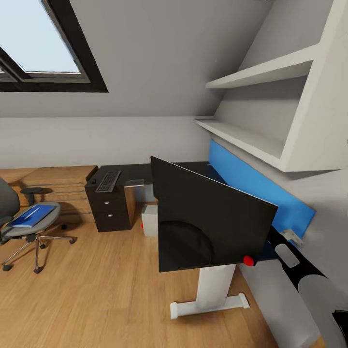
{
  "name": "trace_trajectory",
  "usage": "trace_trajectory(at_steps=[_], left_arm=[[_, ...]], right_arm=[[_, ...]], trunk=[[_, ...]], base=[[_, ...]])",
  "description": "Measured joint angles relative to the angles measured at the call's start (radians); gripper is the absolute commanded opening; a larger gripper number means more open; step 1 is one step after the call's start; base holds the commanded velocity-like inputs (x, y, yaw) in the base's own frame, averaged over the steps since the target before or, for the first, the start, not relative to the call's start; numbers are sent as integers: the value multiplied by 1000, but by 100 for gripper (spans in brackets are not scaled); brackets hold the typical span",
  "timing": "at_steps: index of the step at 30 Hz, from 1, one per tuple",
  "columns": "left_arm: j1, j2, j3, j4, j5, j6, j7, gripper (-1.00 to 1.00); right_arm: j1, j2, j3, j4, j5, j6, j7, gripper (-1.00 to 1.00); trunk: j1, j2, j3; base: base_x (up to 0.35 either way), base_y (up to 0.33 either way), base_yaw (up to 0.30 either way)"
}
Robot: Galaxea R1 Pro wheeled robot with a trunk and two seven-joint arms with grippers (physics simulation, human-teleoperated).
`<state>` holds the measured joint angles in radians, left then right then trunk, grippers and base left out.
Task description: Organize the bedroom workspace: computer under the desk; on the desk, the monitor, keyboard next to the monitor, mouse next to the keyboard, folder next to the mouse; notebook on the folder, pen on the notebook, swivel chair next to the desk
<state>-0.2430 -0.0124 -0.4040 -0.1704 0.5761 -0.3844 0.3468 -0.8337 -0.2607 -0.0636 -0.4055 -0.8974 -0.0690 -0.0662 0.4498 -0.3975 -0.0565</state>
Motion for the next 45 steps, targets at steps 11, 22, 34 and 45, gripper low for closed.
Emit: trace_trajectory(at_steps=[11, 22, 34, 45], left_arm=[[0, 0, 0, 0, 0, 0, 0, 100], [0, 0, 0, 0, 0, 0, 0, 100], [0, 0, 0, 0, 0, 0, 0, 100], [0, -1, 0, 0, 0, -1, 0, 100]], right_arm=[[0, 0, -1, 1, 0, 0, 0, 100], [0, 2, 0, 3, 0, 0, 0, 100], [0, 3, -10, 4, -8, -39, -2, 100], [0, 3, -110, 4, -82, -75, -13, 100]], trunk=[[0, 0, 0], [0, 0, 0], [0, 0, 0], [-1, 0, 0]], base=[[-214, 139, 0], [-250, 209, 0], [-64, 26, 0], [143, -1, 0]])
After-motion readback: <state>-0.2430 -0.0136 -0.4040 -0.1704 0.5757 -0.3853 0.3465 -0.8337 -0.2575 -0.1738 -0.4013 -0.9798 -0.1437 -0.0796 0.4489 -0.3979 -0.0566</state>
